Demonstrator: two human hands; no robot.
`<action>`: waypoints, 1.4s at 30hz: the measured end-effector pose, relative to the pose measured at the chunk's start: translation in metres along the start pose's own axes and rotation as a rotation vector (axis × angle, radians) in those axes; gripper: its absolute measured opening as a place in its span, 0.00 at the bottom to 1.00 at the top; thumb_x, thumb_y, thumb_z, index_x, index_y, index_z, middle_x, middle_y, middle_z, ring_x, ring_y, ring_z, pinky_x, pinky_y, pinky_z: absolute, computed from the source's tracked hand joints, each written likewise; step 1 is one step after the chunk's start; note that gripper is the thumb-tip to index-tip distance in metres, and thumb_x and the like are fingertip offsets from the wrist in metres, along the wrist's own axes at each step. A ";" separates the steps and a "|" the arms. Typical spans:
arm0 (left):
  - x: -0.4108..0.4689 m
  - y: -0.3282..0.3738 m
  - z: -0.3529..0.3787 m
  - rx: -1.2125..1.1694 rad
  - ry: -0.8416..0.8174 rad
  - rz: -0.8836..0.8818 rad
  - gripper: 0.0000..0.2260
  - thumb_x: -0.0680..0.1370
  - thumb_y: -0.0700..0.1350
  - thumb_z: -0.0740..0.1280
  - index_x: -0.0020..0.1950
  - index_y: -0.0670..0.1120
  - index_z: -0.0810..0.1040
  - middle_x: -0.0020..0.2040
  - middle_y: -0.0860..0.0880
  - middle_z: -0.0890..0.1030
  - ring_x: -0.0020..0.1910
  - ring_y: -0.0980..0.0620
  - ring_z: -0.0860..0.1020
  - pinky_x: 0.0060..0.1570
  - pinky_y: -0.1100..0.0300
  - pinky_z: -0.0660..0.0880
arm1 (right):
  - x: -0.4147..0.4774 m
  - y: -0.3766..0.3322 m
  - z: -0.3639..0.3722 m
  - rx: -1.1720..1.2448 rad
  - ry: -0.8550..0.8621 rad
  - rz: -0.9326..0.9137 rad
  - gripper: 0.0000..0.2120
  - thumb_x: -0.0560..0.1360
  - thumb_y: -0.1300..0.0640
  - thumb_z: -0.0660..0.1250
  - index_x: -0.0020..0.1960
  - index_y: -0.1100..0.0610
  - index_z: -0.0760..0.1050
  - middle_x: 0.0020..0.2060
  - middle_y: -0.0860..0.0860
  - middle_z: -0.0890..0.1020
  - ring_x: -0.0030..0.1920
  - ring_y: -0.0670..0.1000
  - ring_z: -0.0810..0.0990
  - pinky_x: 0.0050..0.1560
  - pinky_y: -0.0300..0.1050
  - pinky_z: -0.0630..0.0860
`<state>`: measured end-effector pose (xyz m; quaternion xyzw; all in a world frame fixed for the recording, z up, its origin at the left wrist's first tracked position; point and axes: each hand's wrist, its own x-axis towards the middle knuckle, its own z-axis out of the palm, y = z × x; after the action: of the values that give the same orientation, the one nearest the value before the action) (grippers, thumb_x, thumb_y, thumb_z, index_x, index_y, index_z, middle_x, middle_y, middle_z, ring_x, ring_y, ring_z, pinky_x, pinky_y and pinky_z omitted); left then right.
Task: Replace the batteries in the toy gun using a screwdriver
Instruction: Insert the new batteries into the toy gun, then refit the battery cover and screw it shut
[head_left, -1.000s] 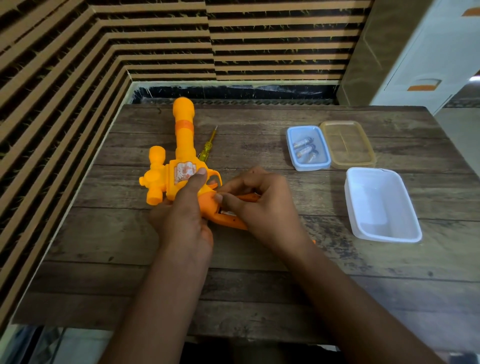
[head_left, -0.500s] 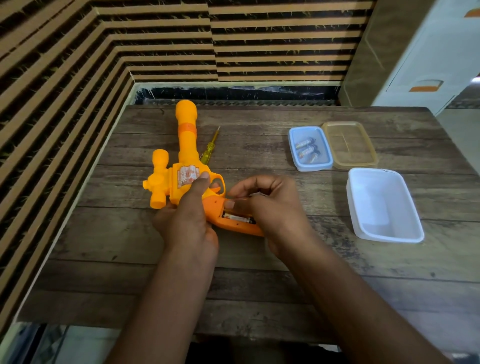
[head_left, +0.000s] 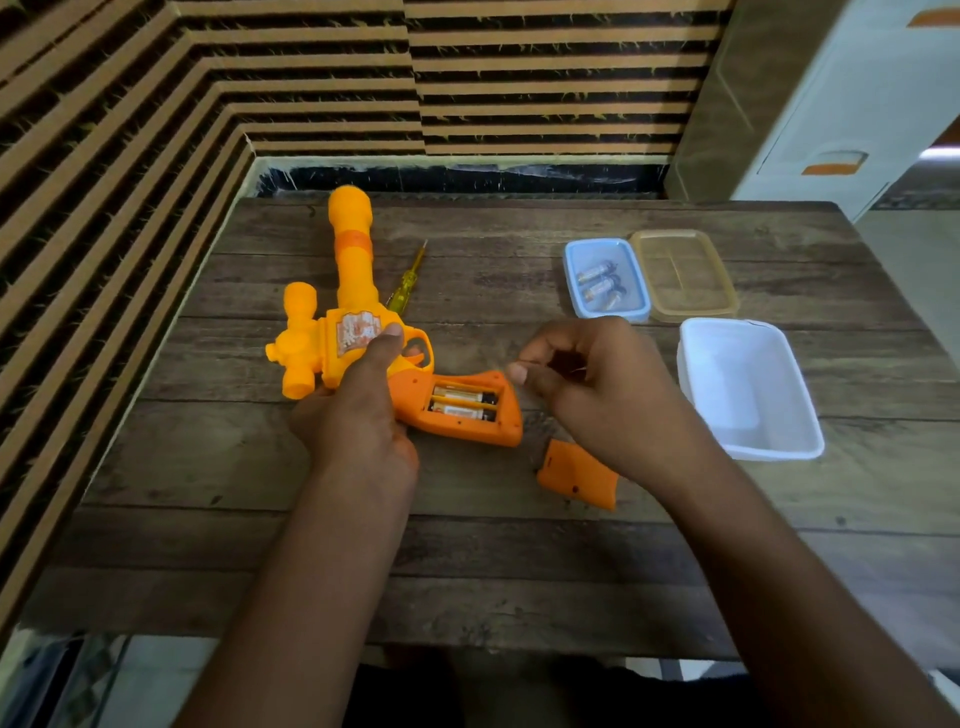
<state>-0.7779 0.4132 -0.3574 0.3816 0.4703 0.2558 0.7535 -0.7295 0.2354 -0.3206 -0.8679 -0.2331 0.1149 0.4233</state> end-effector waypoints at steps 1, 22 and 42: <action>-0.001 0.000 0.000 0.008 -0.002 -0.006 0.22 0.71 0.42 0.83 0.63 0.51 0.83 0.56 0.50 0.88 0.50 0.49 0.88 0.47 0.47 0.86 | -0.004 0.001 -0.007 -0.093 -0.042 0.021 0.04 0.78 0.56 0.73 0.44 0.51 0.83 0.37 0.45 0.83 0.41 0.43 0.81 0.41 0.41 0.76; -0.009 0.005 0.006 0.068 -0.033 -0.047 0.17 0.74 0.43 0.80 0.61 0.51 0.83 0.55 0.49 0.87 0.50 0.50 0.87 0.38 0.54 0.84 | -0.020 -0.022 -0.014 -0.525 -0.367 0.214 0.14 0.75 0.55 0.73 0.48 0.51 0.67 0.51 0.52 0.75 0.54 0.57 0.77 0.50 0.51 0.78; -0.008 -0.003 0.005 0.027 0.007 -0.026 0.23 0.71 0.41 0.82 0.64 0.50 0.83 0.57 0.49 0.88 0.52 0.50 0.88 0.56 0.45 0.84 | 0.006 -0.007 0.016 0.075 0.090 0.047 0.10 0.70 0.54 0.82 0.45 0.50 0.81 0.36 0.46 0.83 0.34 0.41 0.78 0.34 0.34 0.71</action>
<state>-0.7763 0.4037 -0.3545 0.3848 0.4813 0.2407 0.7499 -0.7325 0.2533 -0.3249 -0.8609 -0.1889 0.0941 0.4629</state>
